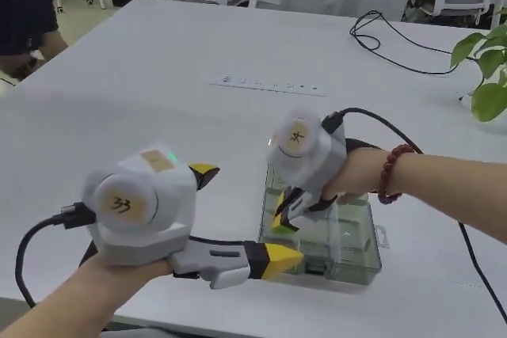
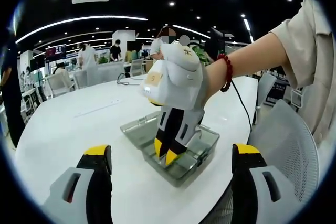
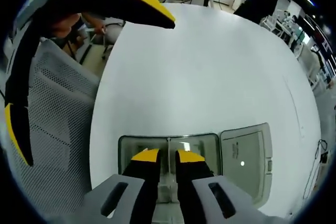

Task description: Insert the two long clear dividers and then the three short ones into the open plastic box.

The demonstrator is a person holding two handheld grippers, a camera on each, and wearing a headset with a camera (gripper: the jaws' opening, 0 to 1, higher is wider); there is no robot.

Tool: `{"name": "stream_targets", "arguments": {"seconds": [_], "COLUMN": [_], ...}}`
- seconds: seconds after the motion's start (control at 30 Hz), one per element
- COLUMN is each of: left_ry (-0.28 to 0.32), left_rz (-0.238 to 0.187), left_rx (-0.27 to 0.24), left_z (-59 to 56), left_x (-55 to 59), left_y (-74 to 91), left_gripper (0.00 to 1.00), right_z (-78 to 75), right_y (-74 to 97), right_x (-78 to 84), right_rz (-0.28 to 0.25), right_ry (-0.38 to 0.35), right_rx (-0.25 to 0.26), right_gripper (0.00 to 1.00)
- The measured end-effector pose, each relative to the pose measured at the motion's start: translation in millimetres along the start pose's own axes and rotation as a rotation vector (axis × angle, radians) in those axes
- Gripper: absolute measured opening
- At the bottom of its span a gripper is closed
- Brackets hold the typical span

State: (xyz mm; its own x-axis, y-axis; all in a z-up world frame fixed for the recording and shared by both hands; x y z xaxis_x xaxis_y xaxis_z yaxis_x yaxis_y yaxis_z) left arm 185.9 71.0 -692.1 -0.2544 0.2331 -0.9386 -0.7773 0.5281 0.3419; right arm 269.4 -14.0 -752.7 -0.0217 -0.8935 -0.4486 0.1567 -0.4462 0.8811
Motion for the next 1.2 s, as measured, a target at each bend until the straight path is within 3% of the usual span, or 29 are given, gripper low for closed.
{"name": "stream_targets", "arguments": {"seconds": [0.3, 0.5, 0.7, 0.9, 1.2], "left_ry": [0.005, 0.008, 0.013, 0.018, 0.021], "left_rz": [-0.003, -0.007, -0.026, -0.016, -0.010], "left_rx": [0.009, 0.004, 0.000, -0.011, -0.016], "left_z": [-2.1, -1.7, -3.9, -5.9, -5.3], "left_x": [-0.5, -2.9, -6.5, -4.6, -5.7], "left_y": [-2.1, -2.4, -1.3, -0.6, -0.8], "left_gripper": [0.99, 1.00, 1.00, 1.00, 1.00], "right_z": [9.0, 14.3, 17.3, 23.6, 30.0], "right_y": [14.0, 26.1, 38.7, 51.2, 65.1], "right_x": [-8.0, -6.0, 6.6, 24.5, 48.1], "right_rz": [-0.074, -0.096, -0.123, -0.163, -0.184], "right_ry": [-0.036, 0.002, -0.017, -0.038, -0.054], "right_rx": [-0.001, 0.006, 0.024, 0.034, 0.048], "right_gripper": [0.28, 0.36, 0.43, 0.47, 0.51]}}
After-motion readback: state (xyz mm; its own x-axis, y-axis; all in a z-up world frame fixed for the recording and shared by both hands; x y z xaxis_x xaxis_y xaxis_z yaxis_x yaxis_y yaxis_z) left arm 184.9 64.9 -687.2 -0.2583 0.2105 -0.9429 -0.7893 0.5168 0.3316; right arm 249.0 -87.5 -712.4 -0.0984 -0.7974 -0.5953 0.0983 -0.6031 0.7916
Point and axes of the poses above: the centre of the closed fingertips' face, and the gripper's own axes: y roughly backward along the fingers, z roughly to its left, x roughly out of its underside, the point moved 7 cm from there along y, roughly backward along the fingers, and after that the axes turned 10 degrees about -x, right-handed, at the moved point
